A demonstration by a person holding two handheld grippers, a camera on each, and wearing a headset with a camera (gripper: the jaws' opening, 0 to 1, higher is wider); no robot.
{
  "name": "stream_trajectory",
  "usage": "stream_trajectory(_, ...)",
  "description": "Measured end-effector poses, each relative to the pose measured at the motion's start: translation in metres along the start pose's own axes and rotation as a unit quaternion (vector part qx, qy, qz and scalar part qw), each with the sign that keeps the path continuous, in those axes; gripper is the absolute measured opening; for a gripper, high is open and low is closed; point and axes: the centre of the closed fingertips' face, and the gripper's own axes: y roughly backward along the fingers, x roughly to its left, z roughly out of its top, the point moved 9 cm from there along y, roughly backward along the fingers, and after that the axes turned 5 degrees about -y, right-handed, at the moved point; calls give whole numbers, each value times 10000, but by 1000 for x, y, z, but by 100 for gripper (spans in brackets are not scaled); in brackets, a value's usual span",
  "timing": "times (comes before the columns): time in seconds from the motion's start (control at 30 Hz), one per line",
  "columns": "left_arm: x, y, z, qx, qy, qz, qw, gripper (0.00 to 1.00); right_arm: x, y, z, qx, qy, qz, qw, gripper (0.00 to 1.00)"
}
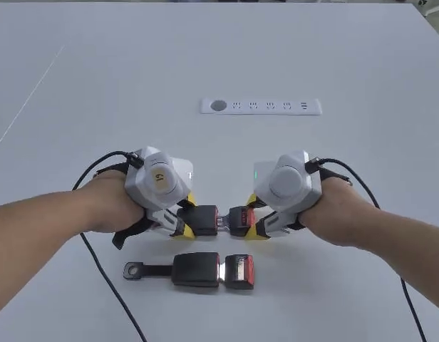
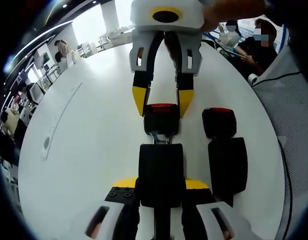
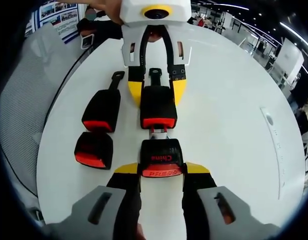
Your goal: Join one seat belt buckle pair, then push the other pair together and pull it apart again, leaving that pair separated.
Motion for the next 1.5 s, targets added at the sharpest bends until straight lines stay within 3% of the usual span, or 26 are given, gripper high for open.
stream_trajectory(0.7,1,1,-1,-67,99,34,9999,31,6,-9,16,134,5,-145,9998,28)
stream_trajectory(1.5,0,1,-2,-53,129,84,9999,31,3,-9,14,135,9,-106,9999,29)
